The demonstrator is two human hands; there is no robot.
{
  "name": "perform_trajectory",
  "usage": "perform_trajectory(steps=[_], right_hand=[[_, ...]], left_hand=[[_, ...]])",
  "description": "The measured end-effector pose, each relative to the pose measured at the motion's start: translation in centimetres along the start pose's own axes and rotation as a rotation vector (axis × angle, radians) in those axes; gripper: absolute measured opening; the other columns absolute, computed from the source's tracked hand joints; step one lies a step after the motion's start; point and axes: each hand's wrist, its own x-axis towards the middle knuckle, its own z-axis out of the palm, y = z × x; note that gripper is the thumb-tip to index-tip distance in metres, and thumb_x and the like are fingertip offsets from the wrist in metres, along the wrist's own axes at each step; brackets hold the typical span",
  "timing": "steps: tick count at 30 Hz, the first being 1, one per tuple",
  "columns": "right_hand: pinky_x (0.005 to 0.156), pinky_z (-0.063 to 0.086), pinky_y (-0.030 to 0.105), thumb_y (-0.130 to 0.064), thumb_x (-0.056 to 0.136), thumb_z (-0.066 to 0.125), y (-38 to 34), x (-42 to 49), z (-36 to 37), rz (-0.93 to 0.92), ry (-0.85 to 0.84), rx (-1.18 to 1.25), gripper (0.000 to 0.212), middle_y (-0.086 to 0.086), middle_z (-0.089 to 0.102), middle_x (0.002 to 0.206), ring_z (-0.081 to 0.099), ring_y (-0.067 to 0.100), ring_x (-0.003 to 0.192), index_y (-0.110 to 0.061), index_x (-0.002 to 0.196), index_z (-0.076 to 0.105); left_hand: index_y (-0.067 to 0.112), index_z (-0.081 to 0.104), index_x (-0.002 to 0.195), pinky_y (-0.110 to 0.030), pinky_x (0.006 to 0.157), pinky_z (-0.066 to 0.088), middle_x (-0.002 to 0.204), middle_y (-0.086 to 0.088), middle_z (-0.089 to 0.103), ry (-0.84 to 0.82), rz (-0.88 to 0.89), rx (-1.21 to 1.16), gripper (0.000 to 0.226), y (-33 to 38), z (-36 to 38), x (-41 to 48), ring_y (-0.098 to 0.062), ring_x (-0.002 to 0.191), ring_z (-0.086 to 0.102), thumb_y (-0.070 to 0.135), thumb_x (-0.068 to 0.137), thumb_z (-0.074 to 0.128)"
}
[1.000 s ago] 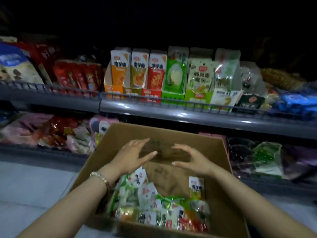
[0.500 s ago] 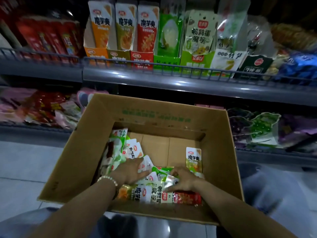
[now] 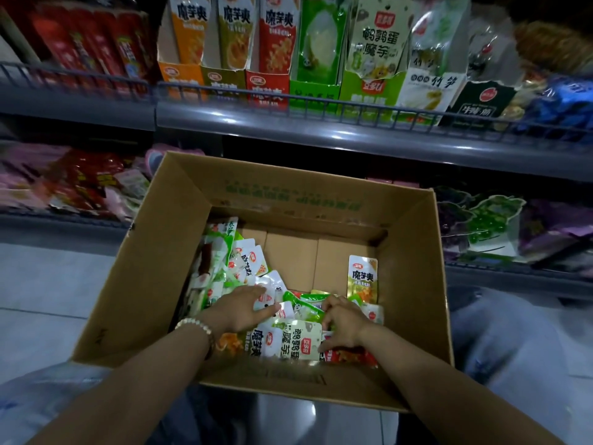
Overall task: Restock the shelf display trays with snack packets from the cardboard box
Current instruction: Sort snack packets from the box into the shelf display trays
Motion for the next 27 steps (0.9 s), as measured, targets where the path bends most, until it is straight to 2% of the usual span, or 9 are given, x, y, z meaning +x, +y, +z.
perform_trajectory(steps=[4, 8, 12, 16, 19, 21, 22, 24, 27], right_hand=[[0.103, 0.030, 0.030, -0.034, 0.070, 0.080, 0.4, 0.4, -0.1, 0.020, 0.066, 0.148, 0.019, -0.001, 0.052, 0.121, 0.037, 0.016, 0.120, -0.021, 0.081, 0.071], [0.075, 0.045, 0.026, -0.017, 0.079, 0.075, -0.7, 0.8, -1.9, 0.119, 0.271, 0.716, 0.016, 0.006, 0.066, 0.089, 0.058, 0.015, 0.082, -0.003, 0.086, 0.071], [0.069, 0.054, 0.030, -0.012, 0.083, 0.070, -2.0, 0.6, -4.8, 0.135, 0.450, 1.156, 0.007, 0.003, 0.072, 0.079, 0.067, 0.010, 0.062, -0.007, 0.086, 0.067], [0.059, 0.056, 0.022, -0.011, 0.086, 0.065, -2.5, -0.4, -8.5, 0.058, 0.617, 1.359, 0.013, 0.000, 0.073, 0.072, 0.069, 0.009, 0.061, -0.001, 0.095, 0.065], [0.066, 0.057, 0.024, -0.013, 0.090, 0.060, -3.2, -1.5, -10.8, 0.001, 0.609, 1.476, 0.011, 0.006, 0.073, 0.083, 0.070, 0.012, 0.069, -0.006, 0.096, 0.065], [0.069, 0.057, 0.025, -0.012, 0.091, 0.057, -3.9, -1.9, -11.9, -0.049, 0.575, 1.554, 0.012, 0.009, 0.072, 0.089, 0.070, 0.013, 0.071, -0.007, 0.099, 0.064], [0.072, 0.057, 0.027, -0.011, 0.092, 0.055, -4.5, -2.1, -12.5, -0.086, 0.553, 1.585, 0.014, 0.010, 0.072, 0.092, 0.070, 0.014, 0.073, -0.007, 0.102, 0.064], [0.080, 0.055, 0.034, -0.013, 0.093, 0.053, -5.7, -2.4, -13.7, -0.155, 0.513, 1.622, 0.018, 0.012, 0.072, 0.095, 0.070, 0.016, 0.078, -0.009, 0.106, 0.064], [0.083, 0.054, 0.038, -0.014, 0.094, 0.051, -7.5, -2.6, -15.9, -0.239, 0.516, 1.632, 0.018, 0.010, 0.073, 0.094, 0.070, 0.017, 0.080, -0.012, 0.108, 0.063]], left_hand=[[0.017, 0.023, 0.149, -0.037, 0.116, 0.022, 0.156, -0.003, 0.023, 0.003, -0.011, -0.047, 0.080, -0.2, -0.1, 0.2, -0.020, 0.143, 0.020, 0.069, 0.088, 0.030], [0.019, 0.023, 0.149, -0.038, 0.116, 0.022, 0.156, -0.002, 0.023, 0.030, 0.003, -0.180, 0.085, 0.1, -0.5, 0.2, -0.019, 0.143, 0.022, 0.073, 0.084, 0.031], [0.020, 0.021, 0.150, -0.034, 0.114, 0.021, 0.156, -0.001, 0.024, 0.153, 0.047, -0.431, 0.085, 1.4, -2.2, -0.2, -0.020, 0.142, 0.023, 0.068, 0.082, 0.038], [0.026, 0.016, 0.150, -0.027, 0.103, 0.031, 0.157, 0.003, 0.018, 0.203, 0.098, -0.558, 0.077, 3.3, -4.6, -0.7, -0.014, 0.134, 0.032, 0.058, 0.088, 0.047], [0.026, 0.025, 0.148, -0.023, 0.092, 0.035, 0.151, 0.002, 0.031, 0.213, 0.133, -0.644, 0.077, 4.8, -6.8, -1.1, -0.007, 0.121, 0.040, 0.060, 0.083, 0.050], [0.028, 0.042, 0.138, -0.025, 0.097, 0.037, 0.139, 0.006, 0.048, 0.157, 0.149, -0.774, 0.076, 5.8, -8.2, -1.4, -0.009, 0.124, 0.046, 0.071, 0.075, 0.048], [0.031, 0.052, 0.127, -0.024, 0.095, 0.041, 0.126, 0.010, 0.059, 0.111, 0.162, -0.848, 0.070, 6.4, -8.8, -1.8, -0.007, 0.117, 0.054, 0.074, 0.072, 0.046], [0.029, 0.062, 0.108, -0.018, 0.080, 0.050, 0.099, 0.013, 0.072, 0.018, 0.189, -0.990, 0.048, 7.7, -9.9, -2.5, -0.004, 0.095, 0.067, 0.064, 0.079, 0.044], [0.020, 0.064, 0.108, -0.020, 0.068, 0.054, 0.096, 0.003, 0.074, 0.053, 0.227, -1.110, 0.034, 8.9, -11.1, -3.4, -0.012, 0.088, 0.071, 0.044, 0.086, 0.055]])
